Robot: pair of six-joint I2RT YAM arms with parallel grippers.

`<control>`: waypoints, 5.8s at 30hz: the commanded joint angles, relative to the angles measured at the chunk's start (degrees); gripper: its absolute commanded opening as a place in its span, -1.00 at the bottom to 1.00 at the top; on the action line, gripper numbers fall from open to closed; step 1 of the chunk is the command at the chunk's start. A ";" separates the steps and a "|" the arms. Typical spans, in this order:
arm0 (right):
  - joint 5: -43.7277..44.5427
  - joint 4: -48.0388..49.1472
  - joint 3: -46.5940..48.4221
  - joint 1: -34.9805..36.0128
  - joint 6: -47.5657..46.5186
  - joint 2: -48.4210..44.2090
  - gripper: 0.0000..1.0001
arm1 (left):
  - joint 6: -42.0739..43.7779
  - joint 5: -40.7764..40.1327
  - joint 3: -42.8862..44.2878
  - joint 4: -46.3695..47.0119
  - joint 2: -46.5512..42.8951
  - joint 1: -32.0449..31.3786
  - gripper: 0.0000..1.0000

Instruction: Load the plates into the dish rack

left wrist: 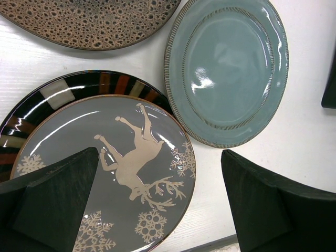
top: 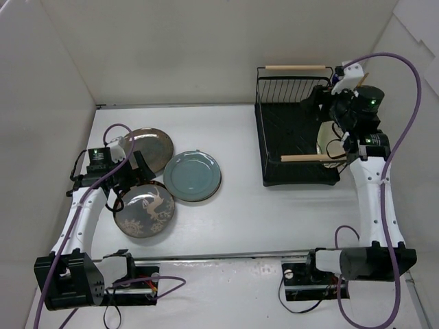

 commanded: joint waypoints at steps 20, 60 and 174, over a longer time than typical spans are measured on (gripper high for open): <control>-6.62 2.62 7.95 40.37 19.92 23.79 0.17 | -4.47 1.25 5.13 4.47 9.07 -5.34 0.41; 16.06 1.31 -1.54 42.31 32.93 39.09 0.08 | -2.97 -1.22 17.79 5.79 35.29 -11.05 0.08; -5.99 0.95 4.43 36.42 24.50 27.32 0.31 | -7.80 37.01 17.44 18.69 15.69 -3.50 -1.00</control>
